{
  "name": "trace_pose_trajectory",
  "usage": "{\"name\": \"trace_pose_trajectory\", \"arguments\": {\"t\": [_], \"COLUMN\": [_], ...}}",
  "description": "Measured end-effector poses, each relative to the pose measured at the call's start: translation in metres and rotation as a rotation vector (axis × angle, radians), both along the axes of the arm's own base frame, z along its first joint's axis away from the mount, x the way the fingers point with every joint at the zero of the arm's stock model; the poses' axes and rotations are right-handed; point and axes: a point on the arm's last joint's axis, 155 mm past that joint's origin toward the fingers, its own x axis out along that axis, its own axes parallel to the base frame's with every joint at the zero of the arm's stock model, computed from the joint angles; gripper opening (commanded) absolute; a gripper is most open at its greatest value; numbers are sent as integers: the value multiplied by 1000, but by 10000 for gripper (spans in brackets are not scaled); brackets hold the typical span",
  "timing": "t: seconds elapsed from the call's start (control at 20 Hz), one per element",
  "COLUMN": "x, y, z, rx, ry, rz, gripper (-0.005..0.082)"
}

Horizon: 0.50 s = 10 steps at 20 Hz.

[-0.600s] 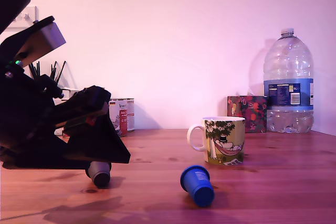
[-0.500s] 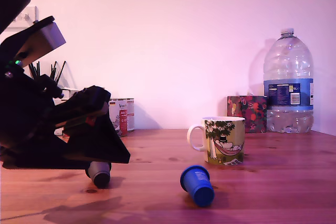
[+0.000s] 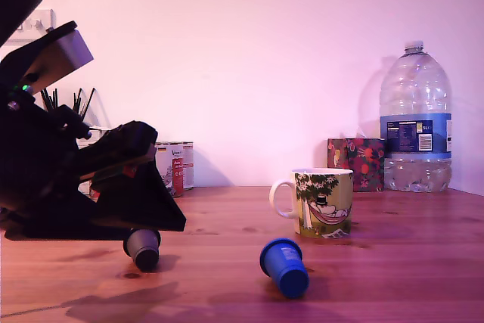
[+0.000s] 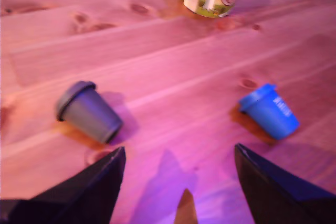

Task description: Pick up the coffee capsules from the table one by one and drop them inside the nearest coffee cup

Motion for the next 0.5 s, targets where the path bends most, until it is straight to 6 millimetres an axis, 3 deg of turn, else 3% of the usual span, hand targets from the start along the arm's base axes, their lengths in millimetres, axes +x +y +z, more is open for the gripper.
{"name": "trace_pose_trajectory", "arguments": {"t": [0.5], "x": [24], "y": [31], "z": [1], "rx": [6], "ry": [-14], "rz": [156], "gripper": [590]}}
